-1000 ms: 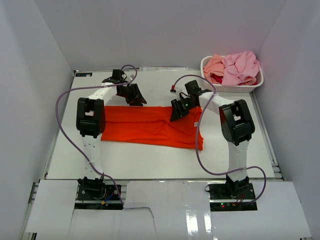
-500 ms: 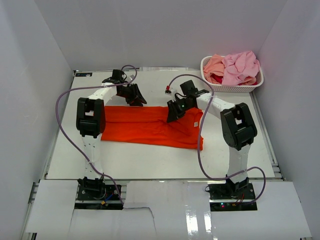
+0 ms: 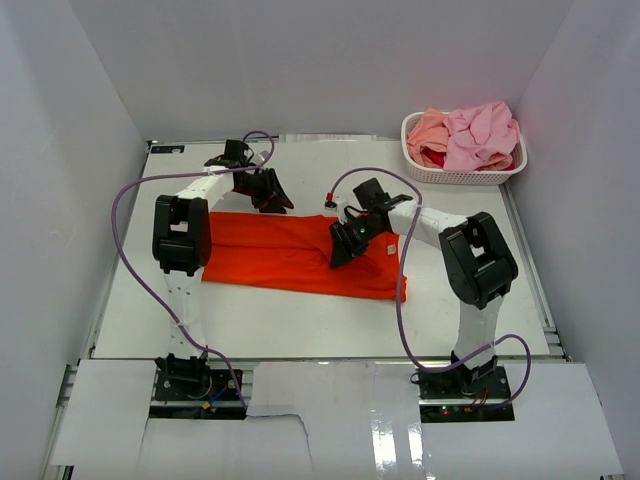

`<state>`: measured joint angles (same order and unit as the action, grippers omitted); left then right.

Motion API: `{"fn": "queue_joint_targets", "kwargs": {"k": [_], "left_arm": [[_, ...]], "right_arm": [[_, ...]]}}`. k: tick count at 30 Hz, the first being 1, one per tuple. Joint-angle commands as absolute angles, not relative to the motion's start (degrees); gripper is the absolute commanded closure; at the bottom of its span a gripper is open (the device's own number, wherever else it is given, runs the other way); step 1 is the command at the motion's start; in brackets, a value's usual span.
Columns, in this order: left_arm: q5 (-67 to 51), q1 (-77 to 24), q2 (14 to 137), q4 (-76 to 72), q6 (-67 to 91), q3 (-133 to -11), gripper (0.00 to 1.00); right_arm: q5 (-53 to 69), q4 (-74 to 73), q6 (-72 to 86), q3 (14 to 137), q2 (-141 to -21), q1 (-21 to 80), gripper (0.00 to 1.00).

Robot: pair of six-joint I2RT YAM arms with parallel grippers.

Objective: Fold and stack the t-shirts
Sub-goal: Fold the other side of the tshirt into a rectangle

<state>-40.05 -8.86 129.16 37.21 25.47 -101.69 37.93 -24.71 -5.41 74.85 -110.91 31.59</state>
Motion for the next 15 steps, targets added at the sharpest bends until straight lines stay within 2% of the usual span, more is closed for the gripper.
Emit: {"fn": "queue_joint_targets", "kwargs": {"k": [1, 6, 7, 9, 11, 15], "left_arm": [[-41.7, -9.2, 129.0, 36.2, 24.5, -101.3, 0.55], [-41.7, -9.2, 129.1, 36.3, 24.4, -101.2, 0.55], [-41.7, -9.1, 129.0, 36.4, 24.3, -101.2, 0.55], [-41.7, -9.2, 129.1, 36.5, 24.3, -101.3, 0.55], [-41.6, -9.3, 129.2, 36.5, 24.2, -101.3, 0.55], [-41.5, -9.3, 129.4, 36.8, 24.0, -101.3, 0.55]], "right_arm": [[40.4, -22.4, -3.3, 72.0, -107.8, 32.8, 0.6], [43.0, -18.6, -1.1, 69.0, -106.6, 33.3, 0.41], [43.2, -18.2, -0.8, 68.7, -106.3, 33.3, 0.32], [42.5, -18.1, -0.4, 69.1, -105.4, 33.3, 0.27], [42.8, -19.4, -0.4, 70.5, -104.3, 33.3, 0.17], [41.2, -21.4, -0.4, 73.2, -101.2, 33.2, 0.16]]}}
